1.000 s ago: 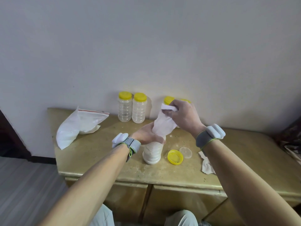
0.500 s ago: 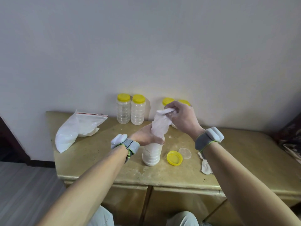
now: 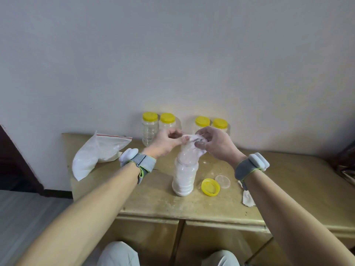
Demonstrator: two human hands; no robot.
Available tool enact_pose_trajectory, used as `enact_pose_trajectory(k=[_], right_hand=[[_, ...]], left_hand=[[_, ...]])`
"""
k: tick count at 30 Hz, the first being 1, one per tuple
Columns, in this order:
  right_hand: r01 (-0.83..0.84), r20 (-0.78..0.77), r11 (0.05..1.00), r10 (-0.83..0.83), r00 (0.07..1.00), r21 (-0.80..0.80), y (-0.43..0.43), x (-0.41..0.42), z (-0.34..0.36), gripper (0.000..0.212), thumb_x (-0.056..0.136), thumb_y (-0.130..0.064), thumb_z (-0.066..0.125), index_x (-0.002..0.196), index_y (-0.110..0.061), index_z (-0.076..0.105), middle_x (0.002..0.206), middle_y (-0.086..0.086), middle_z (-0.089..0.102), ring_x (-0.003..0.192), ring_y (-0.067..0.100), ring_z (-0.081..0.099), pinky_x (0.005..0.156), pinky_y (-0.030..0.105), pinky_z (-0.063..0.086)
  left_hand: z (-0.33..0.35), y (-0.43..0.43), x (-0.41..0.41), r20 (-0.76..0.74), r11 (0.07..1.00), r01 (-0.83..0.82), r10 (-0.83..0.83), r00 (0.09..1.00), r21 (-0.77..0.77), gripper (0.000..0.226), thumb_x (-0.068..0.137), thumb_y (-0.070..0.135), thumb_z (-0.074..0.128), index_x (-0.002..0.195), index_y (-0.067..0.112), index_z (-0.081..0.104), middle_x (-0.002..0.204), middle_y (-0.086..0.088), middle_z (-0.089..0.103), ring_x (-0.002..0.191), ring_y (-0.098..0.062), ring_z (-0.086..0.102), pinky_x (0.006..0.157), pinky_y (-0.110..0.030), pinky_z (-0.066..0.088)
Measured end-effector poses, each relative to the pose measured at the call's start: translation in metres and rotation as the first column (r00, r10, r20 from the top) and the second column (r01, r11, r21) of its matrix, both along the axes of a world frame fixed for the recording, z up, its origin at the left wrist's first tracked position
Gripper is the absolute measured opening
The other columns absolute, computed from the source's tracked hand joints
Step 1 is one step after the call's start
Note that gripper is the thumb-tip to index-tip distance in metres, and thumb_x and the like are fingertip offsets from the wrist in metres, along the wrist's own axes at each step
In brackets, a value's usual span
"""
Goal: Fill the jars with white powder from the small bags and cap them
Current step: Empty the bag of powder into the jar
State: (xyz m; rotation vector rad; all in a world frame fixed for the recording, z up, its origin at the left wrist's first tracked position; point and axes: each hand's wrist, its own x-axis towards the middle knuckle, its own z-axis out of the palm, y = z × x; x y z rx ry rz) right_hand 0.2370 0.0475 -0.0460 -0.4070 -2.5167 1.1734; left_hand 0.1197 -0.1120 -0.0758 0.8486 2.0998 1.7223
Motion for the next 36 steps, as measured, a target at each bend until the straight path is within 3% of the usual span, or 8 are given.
enact_pose_trajectory(k=[2, 6, 10, 17, 25, 31, 36], right_hand=[[0.018, -0.005, 0.999, -0.018, 1.000, -0.035, 0.004, 0.003, -0.003, 0.022, 0.084, -0.016, 0.078, 0.102, -0.017, 0.066, 0.085, -0.005, 0.068, 0.067, 0.006, 0.061, 0.060, 0.012, 0.048], [0.108, -0.054, 0.992, -0.111, 0.992, -0.065, 0.016, 0.012, -0.007, 0.010, 0.087, -0.029, 0.076, 0.089, -0.020, 0.072, 0.070, -0.006, 0.070, 0.060, 0.005, 0.061, 0.065, 0.024, 0.052], [0.117, -0.075, 0.993, -0.117, 0.990, -0.005, 0.015, 0.018, -0.005, 0.009, 0.092, -0.026, 0.069, 0.088, -0.019, 0.073, 0.062, -0.011, 0.066, 0.051, -0.004, 0.054, 0.056, 0.013, 0.042], [0.154, -0.152, 0.988, -0.157, 0.976, -0.034, 0.014, 0.021, -0.007, 0.008, 0.090, -0.019, 0.070, 0.092, -0.026, 0.070, 0.077, -0.013, 0.070, 0.072, 0.002, 0.064, 0.073, 0.023, 0.051], [0.178, -0.186, 0.983, -0.184, 0.965, -0.049, 0.011, 0.023, -0.004, 0.013, 0.091, -0.028, 0.070, 0.079, -0.033, 0.070, 0.073, -0.008, 0.073, 0.070, 0.007, 0.069, 0.080, 0.037, 0.059], [0.226, -0.176, 0.972, -0.232, 0.957, -0.058, 0.008, 0.023, -0.003, 0.010, 0.089, -0.032, 0.072, 0.081, -0.027, 0.071, 0.076, -0.007, 0.073, 0.072, 0.012, 0.069, 0.080, 0.039, 0.059], [0.255, -0.135, 0.963, -0.265, 0.955, -0.085, 0.010, 0.024, -0.007, 0.016, 0.084, -0.035, 0.078, 0.077, -0.024, 0.068, 0.075, -0.004, 0.071, 0.075, 0.019, 0.069, 0.077, 0.041, 0.060]], left_hand=[[0.004, -0.002, -0.001, -0.024, 0.997, -0.069, 0.070, 0.997, 0.039, 0.024, 0.088, 0.016, 0.077, 0.105, -0.001, 0.072, 0.091, -0.007, 0.069, 0.081, -0.012, 0.061, 0.062, -0.004, 0.045], [0.006, -0.007, -0.008, 0.002, 0.989, -0.129, 0.129, 0.992, 0.069, 0.026, 0.091, 0.017, 0.074, 0.109, -0.002, 0.073, 0.092, -0.010, 0.072, 0.060, 0.004, 0.063, 0.055, -0.007, 0.045], [0.007, -0.006, -0.005, 0.034, 0.985, -0.148, 0.146, 0.989, 0.085, 0.025, 0.092, 0.018, 0.072, 0.109, -0.001, 0.071, 0.083, -0.003, 0.071, 0.053, 0.004, 0.062, 0.052, -0.011, 0.047], [0.007, -0.009, -0.005, 0.060, 0.985, -0.159, 0.155, 0.986, 0.070, 0.026, 0.093, 0.023, 0.072, 0.108, 0.003, 0.070, 0.090, -0.009, 0.071, 0.064, -0.016, 0.063, 0.050, -0.013, 0.045], [0.019, -0.013, -0.005, 0.035, 0.979, -0.187, 0.185, 0.982, 0.078, 0.020, 0.091, 0.024, 0.075, 0.101, 0.007, 0.072, 0.081, -0.001, 0.070, 0.059, -0.012, 0.060, 0.046, -0.011, 0.040], [0.011, -0.016, 0.004, 0.038, 0.998, -0.064, 0.065, 0.997, -0.030, 0.020, 0.094, 0.023, 0.071, 0.104, 0.006, 0.072, 0.087, -0.002, 0.070, 0.063, -0.001, 0.064, 0.052, -0.008, 0.042], [0.012, -0.021, -0.005, -0.036, 0.982, -0.187, 0.186, 0.982, -0.003, 0.009, 0.092, 0.029, 0.072, 0.086, 0.023, 0.072, 0.083, 0.005, 0.074, 0.069, -0.008, 0.066, 0.058, -0.018, 0.044]])
